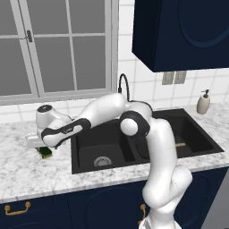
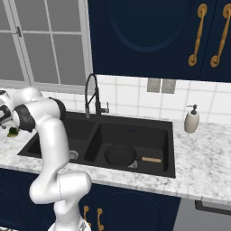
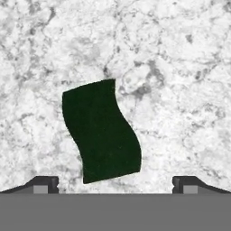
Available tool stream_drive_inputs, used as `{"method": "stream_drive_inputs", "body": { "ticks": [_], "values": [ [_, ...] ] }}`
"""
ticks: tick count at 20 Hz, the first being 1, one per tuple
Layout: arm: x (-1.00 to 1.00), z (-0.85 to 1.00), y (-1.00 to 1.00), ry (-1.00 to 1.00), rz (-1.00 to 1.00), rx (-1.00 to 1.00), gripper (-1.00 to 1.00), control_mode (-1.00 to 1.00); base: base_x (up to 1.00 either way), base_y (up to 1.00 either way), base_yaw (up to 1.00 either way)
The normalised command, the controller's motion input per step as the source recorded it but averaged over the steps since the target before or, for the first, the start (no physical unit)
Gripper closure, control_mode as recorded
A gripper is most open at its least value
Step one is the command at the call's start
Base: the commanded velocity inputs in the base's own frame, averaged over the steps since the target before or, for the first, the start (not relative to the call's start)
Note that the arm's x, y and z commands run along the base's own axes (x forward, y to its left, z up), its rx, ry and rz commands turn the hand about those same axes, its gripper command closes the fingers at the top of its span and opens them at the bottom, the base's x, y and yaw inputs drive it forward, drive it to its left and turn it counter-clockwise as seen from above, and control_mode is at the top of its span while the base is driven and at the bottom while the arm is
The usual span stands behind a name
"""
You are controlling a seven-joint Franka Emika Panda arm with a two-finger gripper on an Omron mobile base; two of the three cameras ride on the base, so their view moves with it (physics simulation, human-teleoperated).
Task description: Pick the pan and sponge and place them into the sink. Then turn on the water.
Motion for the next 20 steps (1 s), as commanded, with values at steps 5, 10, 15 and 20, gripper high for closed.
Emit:
{"method": "stream_drive_inputs", "body": {
  "ticks": [5, 10, 15, 20],
  "values": [
    [0.14, -0.31, 0.13, 0.01, 0.0, 0.0, -1.0, -1.0, 0.0, 0.0, 0.0],
    [0.08, -0.37, 0.1, 0.02, 0.01, 0.0, -1.0, -1.0, 0.0, 0.0, 0.0],
    [0.1, -0.48, 0.08, 0.04, 0.01, 0.0, -1.0, -1.0, 0.0, 0.0, 0.0],
    [0.05, -0.57, 0.18, 0.02, 0.01, 0.0, 1.0, -1.0, 0.0, 0.0, 0.0]
  ]
}}
